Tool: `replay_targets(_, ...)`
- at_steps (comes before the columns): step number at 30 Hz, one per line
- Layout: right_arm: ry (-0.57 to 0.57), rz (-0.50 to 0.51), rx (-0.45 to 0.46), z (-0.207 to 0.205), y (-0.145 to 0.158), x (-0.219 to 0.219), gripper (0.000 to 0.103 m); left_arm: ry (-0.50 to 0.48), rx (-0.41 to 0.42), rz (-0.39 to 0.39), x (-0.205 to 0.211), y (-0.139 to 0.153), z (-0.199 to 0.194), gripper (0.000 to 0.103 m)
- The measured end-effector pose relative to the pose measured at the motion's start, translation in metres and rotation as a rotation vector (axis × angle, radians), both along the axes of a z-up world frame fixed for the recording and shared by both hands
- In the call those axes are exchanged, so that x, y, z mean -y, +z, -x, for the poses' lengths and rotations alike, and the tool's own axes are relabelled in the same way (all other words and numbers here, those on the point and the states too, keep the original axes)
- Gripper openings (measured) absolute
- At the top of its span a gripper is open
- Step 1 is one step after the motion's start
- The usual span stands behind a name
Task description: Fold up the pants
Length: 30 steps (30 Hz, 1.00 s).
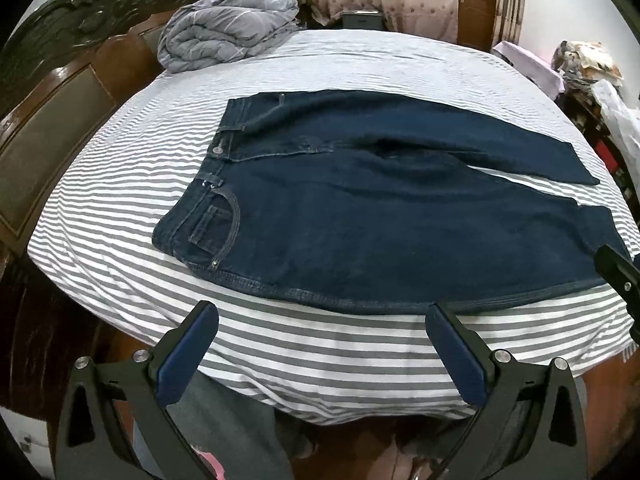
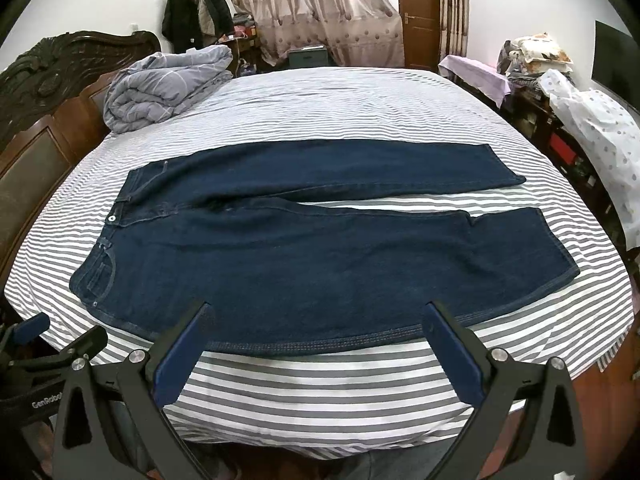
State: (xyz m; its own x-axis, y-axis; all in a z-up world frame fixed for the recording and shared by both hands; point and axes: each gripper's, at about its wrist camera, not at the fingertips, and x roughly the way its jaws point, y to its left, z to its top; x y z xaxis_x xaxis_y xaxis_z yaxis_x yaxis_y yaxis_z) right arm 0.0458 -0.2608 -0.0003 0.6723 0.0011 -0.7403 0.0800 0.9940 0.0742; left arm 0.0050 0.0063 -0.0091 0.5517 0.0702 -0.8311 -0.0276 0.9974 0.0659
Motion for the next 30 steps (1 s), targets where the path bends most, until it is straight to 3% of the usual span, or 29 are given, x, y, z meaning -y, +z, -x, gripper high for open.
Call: replay_targets(30, 0.013, -0.018, -0.026, -0.0009, -0.0041, 0.0057, 0.102, 0.011, -0.022, 0.014, -0.0093, -0.0042, -0.0028, 0.103)
